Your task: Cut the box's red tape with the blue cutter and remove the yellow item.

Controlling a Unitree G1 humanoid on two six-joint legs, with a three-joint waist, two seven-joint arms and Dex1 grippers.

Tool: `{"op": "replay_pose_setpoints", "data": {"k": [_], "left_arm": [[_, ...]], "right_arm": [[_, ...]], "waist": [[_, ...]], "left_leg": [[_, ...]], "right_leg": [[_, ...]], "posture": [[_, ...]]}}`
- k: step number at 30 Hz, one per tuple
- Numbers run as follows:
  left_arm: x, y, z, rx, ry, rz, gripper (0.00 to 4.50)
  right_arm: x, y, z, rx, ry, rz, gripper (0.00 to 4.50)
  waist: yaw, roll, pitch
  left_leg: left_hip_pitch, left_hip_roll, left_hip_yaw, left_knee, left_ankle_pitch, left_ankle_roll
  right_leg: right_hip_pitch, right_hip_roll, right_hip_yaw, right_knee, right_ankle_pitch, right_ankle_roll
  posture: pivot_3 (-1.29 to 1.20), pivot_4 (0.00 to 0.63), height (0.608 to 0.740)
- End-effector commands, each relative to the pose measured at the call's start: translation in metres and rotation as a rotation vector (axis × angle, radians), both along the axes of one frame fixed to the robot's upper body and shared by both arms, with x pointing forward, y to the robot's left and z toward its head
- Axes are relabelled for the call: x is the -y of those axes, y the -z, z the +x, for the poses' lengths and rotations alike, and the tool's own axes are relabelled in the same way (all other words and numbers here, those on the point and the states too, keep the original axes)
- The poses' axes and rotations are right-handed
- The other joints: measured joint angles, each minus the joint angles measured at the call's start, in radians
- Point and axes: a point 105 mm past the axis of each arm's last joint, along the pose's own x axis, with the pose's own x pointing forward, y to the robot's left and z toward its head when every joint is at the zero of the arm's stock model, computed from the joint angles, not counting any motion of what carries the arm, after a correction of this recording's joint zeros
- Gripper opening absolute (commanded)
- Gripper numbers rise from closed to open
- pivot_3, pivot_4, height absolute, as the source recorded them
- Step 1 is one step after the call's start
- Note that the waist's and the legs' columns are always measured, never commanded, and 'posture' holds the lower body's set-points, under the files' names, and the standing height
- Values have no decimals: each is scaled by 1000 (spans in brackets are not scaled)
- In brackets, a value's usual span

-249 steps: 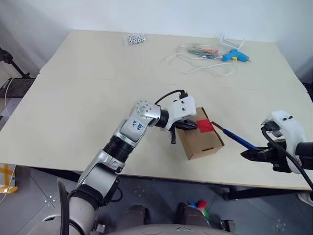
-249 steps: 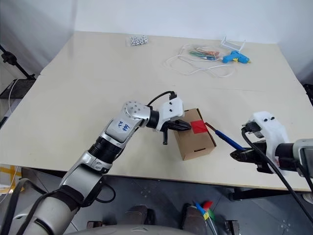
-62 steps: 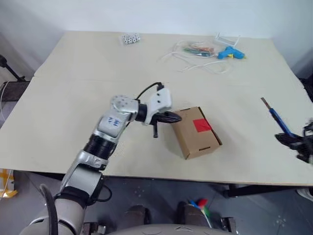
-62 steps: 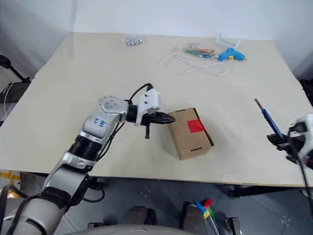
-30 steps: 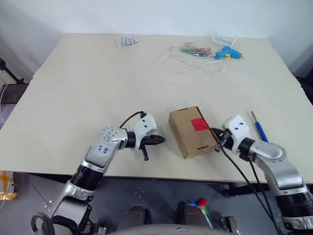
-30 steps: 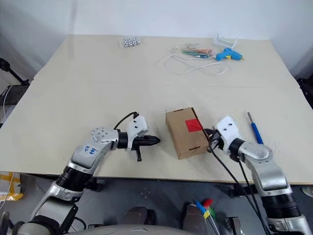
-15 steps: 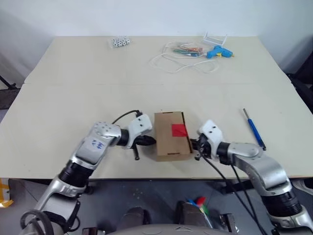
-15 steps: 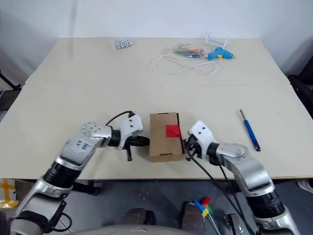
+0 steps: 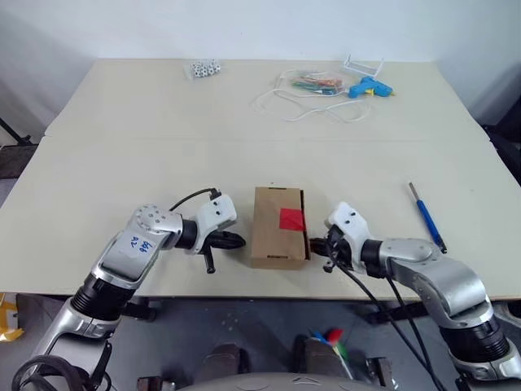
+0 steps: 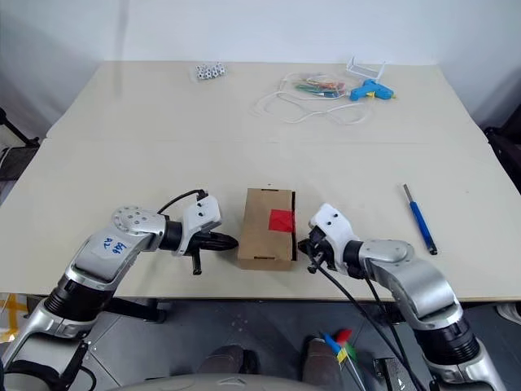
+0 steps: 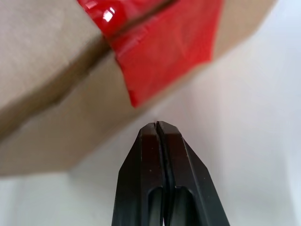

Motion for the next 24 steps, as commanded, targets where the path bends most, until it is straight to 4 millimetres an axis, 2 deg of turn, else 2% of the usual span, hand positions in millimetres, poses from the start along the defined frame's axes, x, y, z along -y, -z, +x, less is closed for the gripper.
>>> {"op": "replay_pose_setpoints", "data": {"k": [1, 2, 4, 7, 9, 11, 15, 17, 21, 24], "left_arm": [[-6, -9, -7, 4, 37, -3, 0], [-13, -16, -9, 0, 54, -12, 0], [-23, -31, -14, -3, 97, -48, 0], [-31, -60, -14, 2, 126, -150, 0], [-24, -82, -6, 53, 166, -222, 0], [-14, -93, 0, 95, 196, -258, 0], [13, -83, 19, 163, 231, -221, 0], [19, -80, 24, 182, 235, -213, 0], [38, -67, 33, 206, 248, -188, 0], [43, -52, 32, 204, 277, -109, 0]], "right_arm": [[22, -22, -7, -5, 30, 42, 36], [33, -30, -10, -60, 66, 91, 36], [40, -46, -12, -103, 97, 197, 397], [40, -65, -13, -170, 113, 330, 1244], [37, -76, -14, -241, 87, 390, 1900], [32, -80, -13, -272, 63, 409, 2562], [15, -68, 2, -304, 104, 356, 3998], [11, -67, 8, -307, 122, 355, 4481], [6, -64, 21, -303, 166, 317, 4481], [3, -60, 23, -317, 165, 292, 4481]], "waist": [[1, 0, 0], [0, 0, 0], [-1, -1, 1], [-6, -1, 1], [-5, 0, 1], [2, 0, 1], [7, -1, 0], [7, -1, 0], [5, -1, 0], [11, -1, 0]], "left_leg": [[0, 0, 0, 0, 0, 0], [0, 0, 0, 0, 0, 0], [-1, 0, 0, 0, 0, 0], [-2, 2, 0, 0, -1, -1], [-2, 3, 0, 0, -1, -2], [-2, 3, -1, 0, -1, -2], [-2, 0, 0, -3, -2, -2], [-3, -2, 5, -5, -1, 0], [-12, -5, 7, -6, 0, 1], [-12, -6, 6, -6, 0, 1]], "right_leg": [[0, 0, 0, 0, 0, 0], [0, 0, 0, -1, 0, 0], [-1, 0, 0, -1, 0, 0], [-3, -1, 3, 0, -1, -2], [-3, -2, 6, 0, -1, -3], [-4, -1, 7, 1, -1, -3], [-5, 0, 4, 1, -1, -2], [-9, -1, 2, 2, -1, -1], [-18, 0, -3, 3, 0, 0], [-18, 0, -7, 3, 0, 0]], "posture": [[0, 150, 740], [0, 150, 740], [0, 150, 740], [0, 150, 740], [0, 150, 740], [0, 150, 740], [0, 150, 740], [0, 150, 740], [0, 150, 740], [0, 150, 740]]}}
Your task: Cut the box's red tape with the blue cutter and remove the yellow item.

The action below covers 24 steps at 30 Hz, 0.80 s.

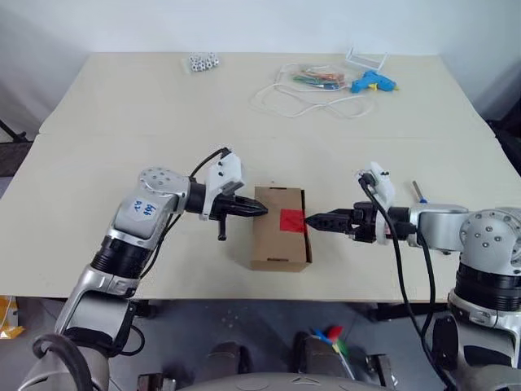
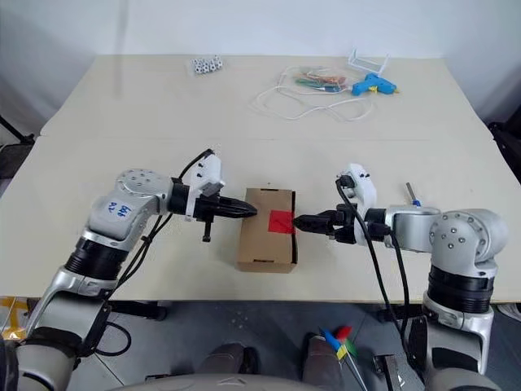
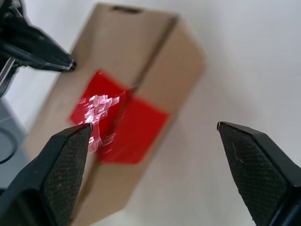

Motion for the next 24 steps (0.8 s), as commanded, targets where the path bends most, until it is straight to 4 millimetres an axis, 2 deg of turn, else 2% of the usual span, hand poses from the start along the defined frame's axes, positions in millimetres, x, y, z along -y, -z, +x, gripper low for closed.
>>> {"op": "replay_pose_setpoints", "data": {"k": [1, 8, 18, 24], "left_arm": [[2, 12, 1, 30, 11, 83, 0], [-4, 21, -4, 10, 9, 108, 0], [-7, 29, -7, -4, -4, 125, 0], [-3, 29, -8, -9, -2, 115, 0]], "right_arm": [[-3, 1, 1, 5, -9, -23, 4481], [1, 8, 0, -1, -3, -64, 4481], [29, 18, -4, -41, 40, -117, 4481], [16, 15, -3, -30, 5, -120, 4481]], "waist": [[3, 0, 0], [4, -1, -1], [8, -2, -2], [9, -2, -2]], "left_leg": [[0, 0, 0, 0, 0, 0], [2, 3, 0, 2, 0, 0], [2, 5, -2, 7, 0, 0], [2, 6, -2, 8, 0, 1]], "right_leg": [[0, 0, 0, 0, 0, 0], [3, 0, 0, -1, 0, 0], [6, 0, -1, -1, 0, 1], [7, 0, 0, -1, 0, 1]], "posture": [[0, 150, 740], [0, 150, 740], [0, 150, 740], [0, 150, 740]]}}
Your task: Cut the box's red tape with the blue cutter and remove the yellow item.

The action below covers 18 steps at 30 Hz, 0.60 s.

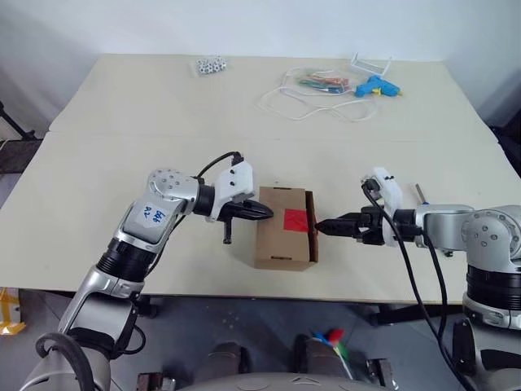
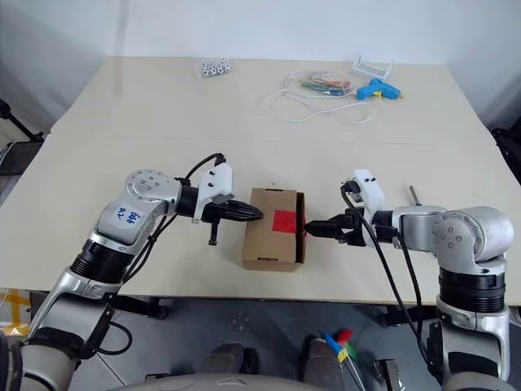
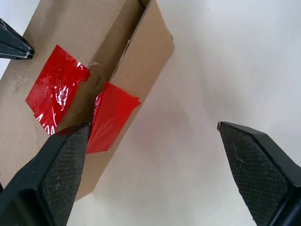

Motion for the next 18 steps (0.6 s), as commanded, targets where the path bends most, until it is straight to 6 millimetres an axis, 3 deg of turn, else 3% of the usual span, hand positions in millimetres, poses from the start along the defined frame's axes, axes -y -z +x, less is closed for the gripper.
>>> {"op": "replay_pose_setpoints", "data": {"k": [1, 9, 13, 18], "left_arm": [[-3, 21, -2, -59, -20, 56, 0], [-1, 21, -1, -55, -21, 56, 0], [0, 22, -1, -56, -22, 57, 0], [-1, 28, -3, -63, -22, 71, 0]], "right_arm": [[-3, 1, -1, 1, -7, -48, 4481], [-8, -12, 13, 121, 14, -232, 4481], [4, -9, 15, 164, 19, -380, 4481], [21, -5, 21, 158, 71, -409, 4481]], "waist": [[0, 0, 0], [0, 0, 0], [1, 0, 0], [1, -1, -1]], "left_leg": [[0, 0, 0, 0, 0, 0], [0, 0, 0, 1, 0, 0], [0, -1, -1, 1, 0, 0], [0, -1, 0, 1, 0, 1]], "right_leg": [[0, 0, 0, 0, 0, 0], [0, 0, 1, 0, 0, 0], [0, -1, 0, 0, 0, 0], [0, -1, 0, 0, 0, 0]], "posture": [[0, 150, 740], [0, 150, 740], [0, 150, 740], [0, 150, 740]]}}
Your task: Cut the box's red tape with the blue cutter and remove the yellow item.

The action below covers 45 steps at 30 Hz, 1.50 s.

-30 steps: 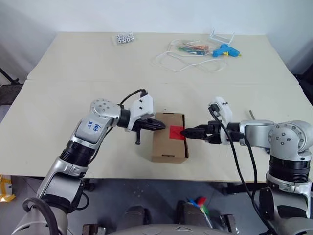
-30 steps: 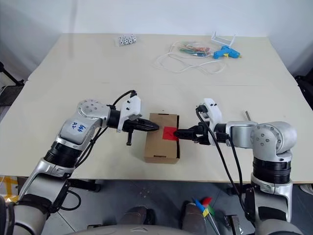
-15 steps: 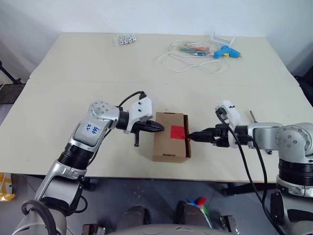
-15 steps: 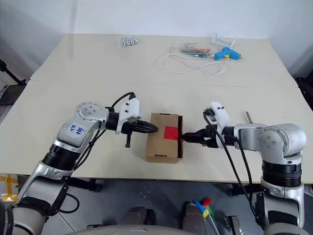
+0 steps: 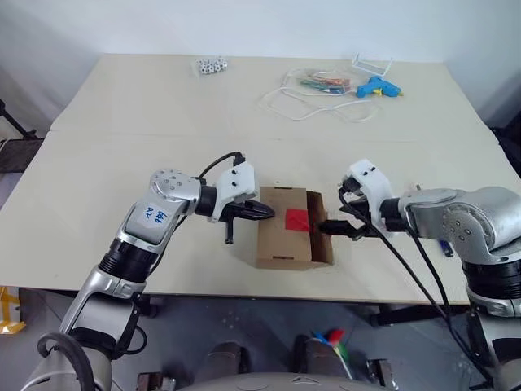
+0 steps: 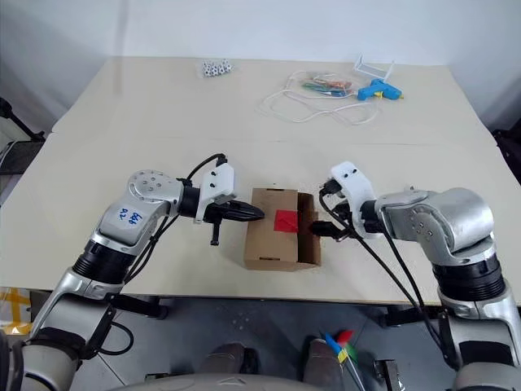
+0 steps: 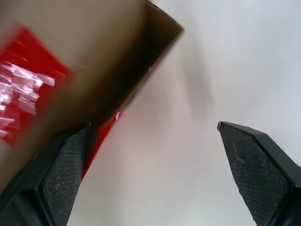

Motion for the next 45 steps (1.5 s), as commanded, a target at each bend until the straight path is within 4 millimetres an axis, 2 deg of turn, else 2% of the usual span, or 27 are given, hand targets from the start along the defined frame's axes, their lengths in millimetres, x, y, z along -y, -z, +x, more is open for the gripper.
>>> {"op": "replay_pose_setpoints", "data": {"k": [1, 5, 12, 16, 22, 25, 28, 31, 34, 41, 45], "left_arm": [[-4, 28, -3, -66, -17, 77, 0], [-3, 30, -5, -71, -18, 77, 0], [-2, 31, -6, -76, -18, 72, 0], [-3, 32, -8, -77, -20, 71, 0], [-3, 32, -9, -77, -22, 74, 0], [-3, 31, -8, -74, -23, 72, 0], [-4, 31, -8, -71, -23, 73, 0], [-4, 32, -7, -70, -21, 74, 0], [-3, 31, -8, -69, -11, 72, 0], [-2, 30, -8, -67, -6, 71, 0], [-3, 29, -8, -66, -7, 73, 0]], "right_arm": [[15, -7, 7, 46, 54, -26, 4481], [24, -3, 8, 51, 69, -58, 4481], [9, 4, 4, 64, 21, -13, 4481], [7, 5, 3, 71, 26, -3, 4481], [22, -3, 3, 111, 16, -28, 4481], [32, -26, 0, 101, 9, 104, 4481], [34, -35, -7, 46, -25, 202, 4481], [27, -41, -26, -137, -110, 472, 4481], [29, -21, -27, -305, -74, 626, 4481], [20, 2, -8, -388, -28, 688, 4481], [5, 12, -10, -447, -76, 689, 4481]], "waist": [[0, 0, 0], [0, 0, 0], [-2, 0, 0], [-3, 0, 0], [-2, 0, 0], [-1, 0, 0], [-1, 0, 0], [-1, 0, 0], [-1, -2, -1], [-2, -1, -1], [-2, -1, -1]], "left_leg": [[0, 0, 0, 0, 0, 0], [0, 0, 0, 0, 0, 0], [0, 0, 0, 0, 0, 0], [0, 1, 0, 0, 0, 0], [0, 1, 0, 0, 0, 0], [0, 1, 0, 0, 0, 0], [0, 1, 0, 0, 0, 0], [0, 1, 0, 0, 0, 0], [1, 1, -1, 0, 0, 0], [0, 1, 0, 0, 0, 0], [0, 1, -1, 0, 0, 0]], "right_leg": [[0, 0, 0, 0, 0, 0], [0, 0, 0, 0, 0, 0], [0, 0, 0, 0, 0, 0], [0, 0, 0, 0, 0, 0], [0, 0, 0, 0, 0, 0], [0, 0, 0, -1, 0, 0], [0, 0, 0, -1, 0, 0], [0, 0, 0, -1, 0, 0], [1, 0, -1, -1, 0, 0], [1, 0, 0, 0, 0, 0], [1, 0, -1, 0, 0, 0]], "posture": [[0, 150, 740], [0, 150, 740], [0, 150, 740], [0, 150, 740], [0, 150, 740], [0, 150, 740], [0, 150, 740], [0, 150, 740], [0, 150, 740], [0, 150, 740], [0, 150, 740]]}}
